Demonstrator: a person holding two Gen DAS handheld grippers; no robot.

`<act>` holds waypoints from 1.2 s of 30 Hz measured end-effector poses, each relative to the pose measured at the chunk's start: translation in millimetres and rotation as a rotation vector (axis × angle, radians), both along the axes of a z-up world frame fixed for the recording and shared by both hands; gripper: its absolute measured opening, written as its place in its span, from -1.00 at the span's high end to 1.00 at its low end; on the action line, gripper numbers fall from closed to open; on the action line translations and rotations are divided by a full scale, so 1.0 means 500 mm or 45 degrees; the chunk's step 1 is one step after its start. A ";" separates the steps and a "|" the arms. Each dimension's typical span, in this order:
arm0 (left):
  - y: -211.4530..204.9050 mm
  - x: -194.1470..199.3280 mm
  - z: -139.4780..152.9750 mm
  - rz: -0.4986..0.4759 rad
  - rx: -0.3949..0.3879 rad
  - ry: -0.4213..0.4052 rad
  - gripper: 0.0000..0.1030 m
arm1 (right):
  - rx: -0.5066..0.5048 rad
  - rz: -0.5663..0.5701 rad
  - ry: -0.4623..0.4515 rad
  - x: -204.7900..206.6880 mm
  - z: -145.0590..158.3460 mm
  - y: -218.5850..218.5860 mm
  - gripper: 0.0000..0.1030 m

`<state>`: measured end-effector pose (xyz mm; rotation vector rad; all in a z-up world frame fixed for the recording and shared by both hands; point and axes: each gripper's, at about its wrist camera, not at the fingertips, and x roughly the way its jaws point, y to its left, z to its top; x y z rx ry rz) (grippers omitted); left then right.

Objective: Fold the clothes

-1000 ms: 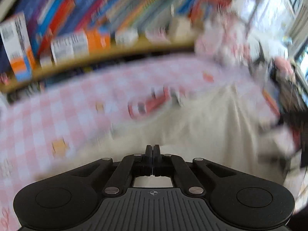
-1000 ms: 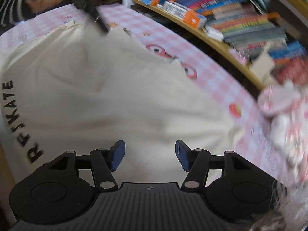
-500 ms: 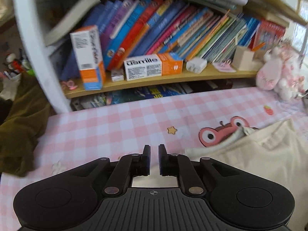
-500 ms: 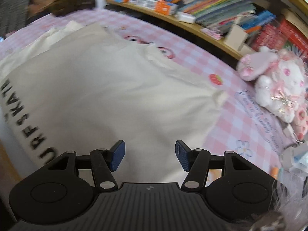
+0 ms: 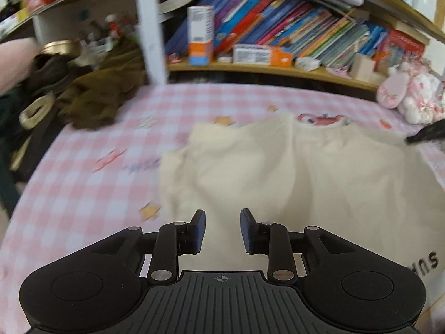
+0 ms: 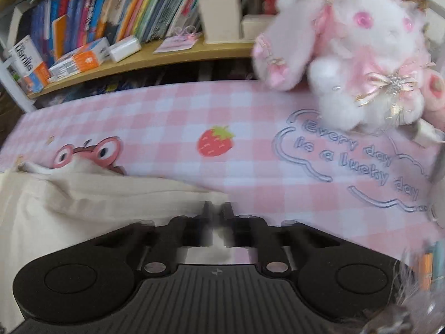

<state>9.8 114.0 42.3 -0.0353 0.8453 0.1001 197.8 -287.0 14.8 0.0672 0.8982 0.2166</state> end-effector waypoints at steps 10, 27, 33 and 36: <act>0.064 0.064 0.003 0.081 -0.040 -0.044 0.45 | -0.203 -0.039 0.006 -0.019 -0.026 -0.017 0.55; 0.105 0.325 -0.101 0.011 -0.090 0.021 0.41 | -0.203 0.037 0.092 -0.376 0.010 0.107 0.18; 0.129 0.250 -0.036 0.102 -0.186 -0.261 1.00 | -0.227 0.002 0.146 -0.385 -0.011 0.117 0.19; 0.152 0.230 -0.010 0.127 -0.223 -0.341 0.99 | -0.229 -0.009 0.158 -0.384 -0.015 0.118 0.19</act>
